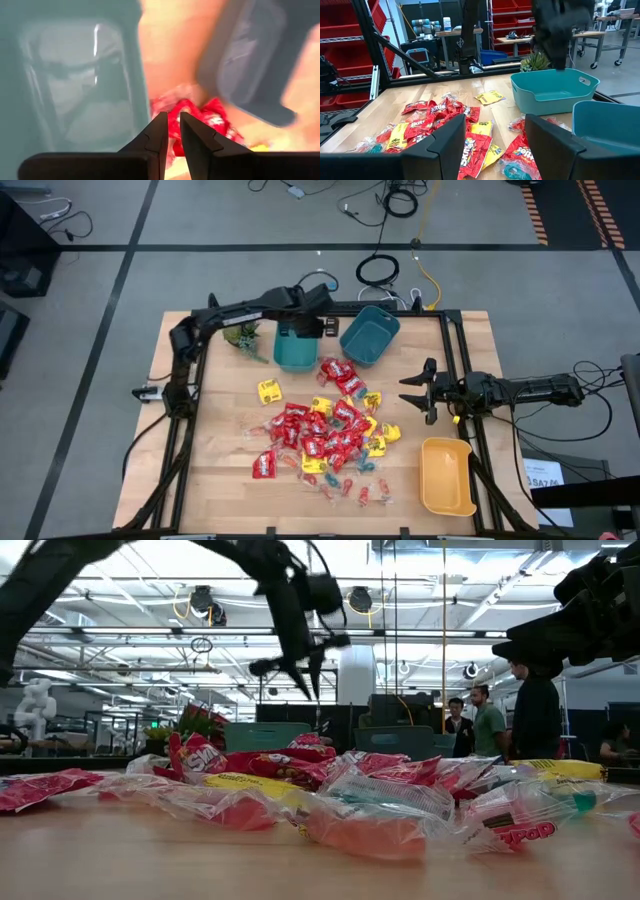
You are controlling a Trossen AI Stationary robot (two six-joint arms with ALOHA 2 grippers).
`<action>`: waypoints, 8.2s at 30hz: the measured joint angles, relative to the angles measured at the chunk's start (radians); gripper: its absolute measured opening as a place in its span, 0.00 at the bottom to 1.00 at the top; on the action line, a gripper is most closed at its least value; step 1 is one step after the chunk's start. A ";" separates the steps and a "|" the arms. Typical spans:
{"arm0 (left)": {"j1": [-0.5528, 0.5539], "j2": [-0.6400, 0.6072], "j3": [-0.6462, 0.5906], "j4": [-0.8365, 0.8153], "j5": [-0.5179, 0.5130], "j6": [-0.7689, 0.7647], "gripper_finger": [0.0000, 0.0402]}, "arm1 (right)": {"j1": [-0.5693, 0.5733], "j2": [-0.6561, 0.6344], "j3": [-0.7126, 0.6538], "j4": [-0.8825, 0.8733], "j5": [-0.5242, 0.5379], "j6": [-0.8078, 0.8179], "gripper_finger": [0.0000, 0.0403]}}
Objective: Sort candy
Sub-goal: Adjust the blue bin to the top center, then move the yellow bin to the top right of the table
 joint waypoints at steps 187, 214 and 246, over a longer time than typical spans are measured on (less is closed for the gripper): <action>-0.509 -1.212 -1.284 0.863 0.315 0.714 0.15 | -0.613 1.729 1.159 -0.656 -0.059 0.942 0.13; -0.510 -1.212 -1.284 0.862 0.316 0.717 0.15 | -0.511 1.110 1.160 -1.386 -0.095 0.603 0.48; -0.510 -1.211 -1.284 0.863 0.316 0.714 0.15 | 0.046 0.807 0.879 -1.522 -0.320 0.435 0.52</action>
